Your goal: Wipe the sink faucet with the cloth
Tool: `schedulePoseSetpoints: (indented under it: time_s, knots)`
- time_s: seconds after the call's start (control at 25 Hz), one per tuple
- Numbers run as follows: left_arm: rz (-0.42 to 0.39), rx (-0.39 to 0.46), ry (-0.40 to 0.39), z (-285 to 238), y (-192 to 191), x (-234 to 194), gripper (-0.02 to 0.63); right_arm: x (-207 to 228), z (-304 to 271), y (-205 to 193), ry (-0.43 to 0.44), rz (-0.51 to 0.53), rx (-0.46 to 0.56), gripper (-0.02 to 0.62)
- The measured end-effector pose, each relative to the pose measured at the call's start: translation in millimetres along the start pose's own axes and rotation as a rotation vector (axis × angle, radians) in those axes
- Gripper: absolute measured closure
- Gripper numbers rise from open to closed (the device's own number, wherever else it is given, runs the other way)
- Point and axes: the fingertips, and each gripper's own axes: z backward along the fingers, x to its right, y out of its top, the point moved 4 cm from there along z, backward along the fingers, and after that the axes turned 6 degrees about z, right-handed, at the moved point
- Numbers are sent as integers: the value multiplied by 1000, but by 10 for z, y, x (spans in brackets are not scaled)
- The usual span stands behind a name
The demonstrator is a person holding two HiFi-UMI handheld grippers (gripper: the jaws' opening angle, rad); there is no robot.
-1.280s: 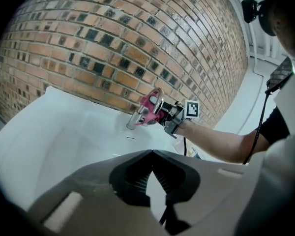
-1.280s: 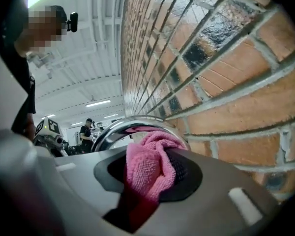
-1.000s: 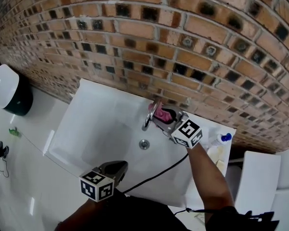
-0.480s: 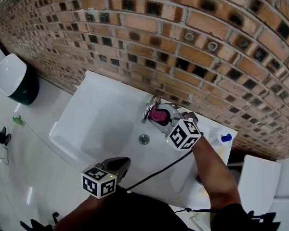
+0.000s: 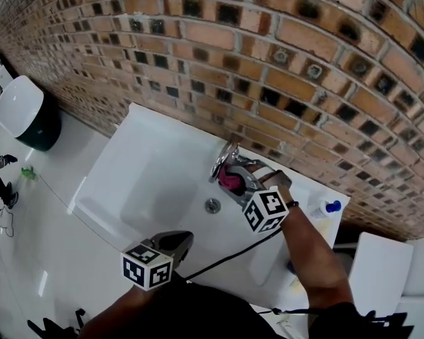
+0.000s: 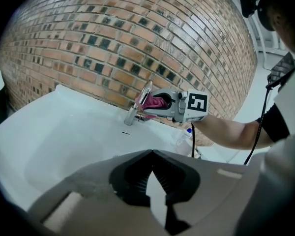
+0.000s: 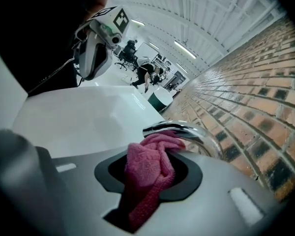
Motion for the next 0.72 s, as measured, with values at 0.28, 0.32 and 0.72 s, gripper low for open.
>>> schedulePoseSetpoints:
  time_s: [0.28,0.32,0.72]
  knots:
    - [-3,-25,-20,-92,-26,44,603,-408,-36,-8,134,-119,53,477]
    - [-4,-29,-22,-103,-29,44,603,-486,-21,11,168,-140,63,477]
    - [3,-46,-34,-188,0,-13,603,434,731,-297,-139,-864,379,476]
